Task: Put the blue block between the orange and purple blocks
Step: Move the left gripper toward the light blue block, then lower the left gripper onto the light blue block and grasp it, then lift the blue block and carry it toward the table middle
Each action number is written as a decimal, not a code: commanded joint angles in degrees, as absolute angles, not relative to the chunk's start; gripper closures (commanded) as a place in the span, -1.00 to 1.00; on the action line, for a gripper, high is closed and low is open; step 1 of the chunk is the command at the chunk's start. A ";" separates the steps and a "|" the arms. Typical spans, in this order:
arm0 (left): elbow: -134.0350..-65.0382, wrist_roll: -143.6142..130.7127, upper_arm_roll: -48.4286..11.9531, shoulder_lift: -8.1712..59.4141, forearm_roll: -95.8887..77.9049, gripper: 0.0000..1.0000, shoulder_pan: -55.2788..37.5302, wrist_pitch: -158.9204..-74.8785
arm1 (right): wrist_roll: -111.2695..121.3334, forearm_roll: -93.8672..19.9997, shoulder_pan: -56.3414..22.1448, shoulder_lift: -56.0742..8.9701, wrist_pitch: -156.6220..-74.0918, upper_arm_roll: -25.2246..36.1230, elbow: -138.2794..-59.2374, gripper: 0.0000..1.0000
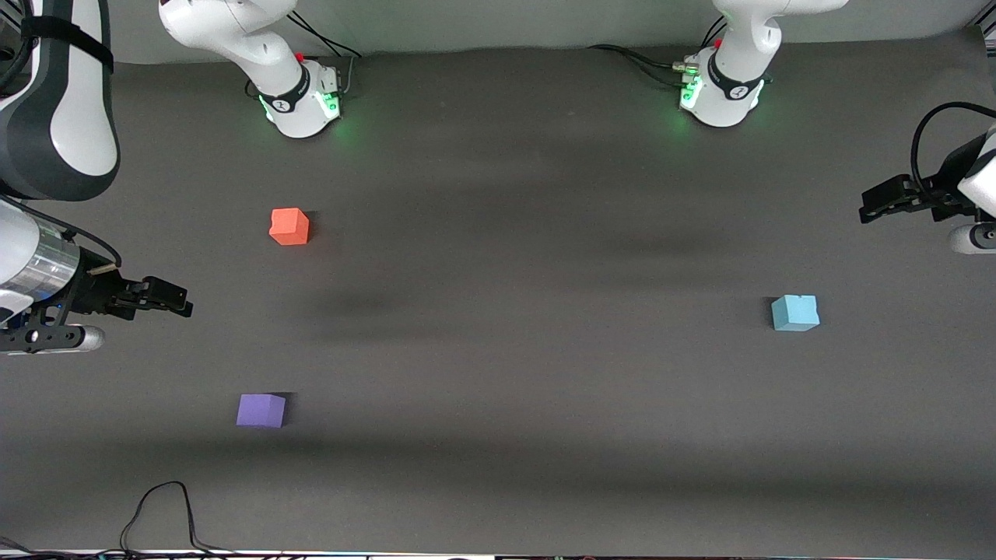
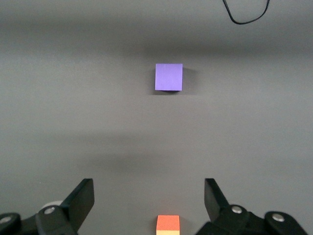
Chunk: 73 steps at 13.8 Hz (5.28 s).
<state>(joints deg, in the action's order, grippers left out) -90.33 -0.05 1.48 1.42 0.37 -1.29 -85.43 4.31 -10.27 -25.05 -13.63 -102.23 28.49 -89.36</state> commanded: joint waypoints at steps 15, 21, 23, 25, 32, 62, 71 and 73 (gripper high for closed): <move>-105.28 17.49 2.55 -5.89 0.96 -1.00 6.77 -95.61 | 7.82 -11.16 -25.58 -12.13 -103.01 29.53 -90.88 -1.00; -116.08 17.49 1.67 -3.70 2.02 -1.00 5.63 -110.71 | 7.91 -11.08 -25.58 -12.22 -103.09 29.53 -90.79 -1.00; -119.25 17.49 1.58 -1.16 2.02 -1.00 5.45 -117.30 | 7.91 -10.99 -25.75 -12.22 -103.01 29.53 -90.79 -1.00; -121.28 17.58 1.67 1.83 2.11 -1.00 5.54 -123.02 | 7.91 -10.99 -25.84 -12.22 -103.01 29.53 -90.79 -1.00; -126.56 17.58 1.67 10.53 2.11 -1.00 5.54 -139.91 | 7.82 -11.07 -26.10 -12.22 -103.01 29.36 -90.70 -1.00; -101.18 -21.23 1.23 17.75 1.23 0.21 -20.80 -112.76 | 7.21 -10.90 -26.37 -12.30 -103.10 28.92 -90.35 -1.00; -73.51 -53.42 0.70 42.42 1.14 0.21 -48.23 -114.34 | 7.29 -10.81 -26.37 -12.30 -103.10 28.92 -90.26 -1.00; -72.86 -54.23 0.70 45.34 1.14 0.21 -51.49 -117.66 | 7.38 -10.81 -26.37 -12.30 -103.10 28.92 -90.35 -1.00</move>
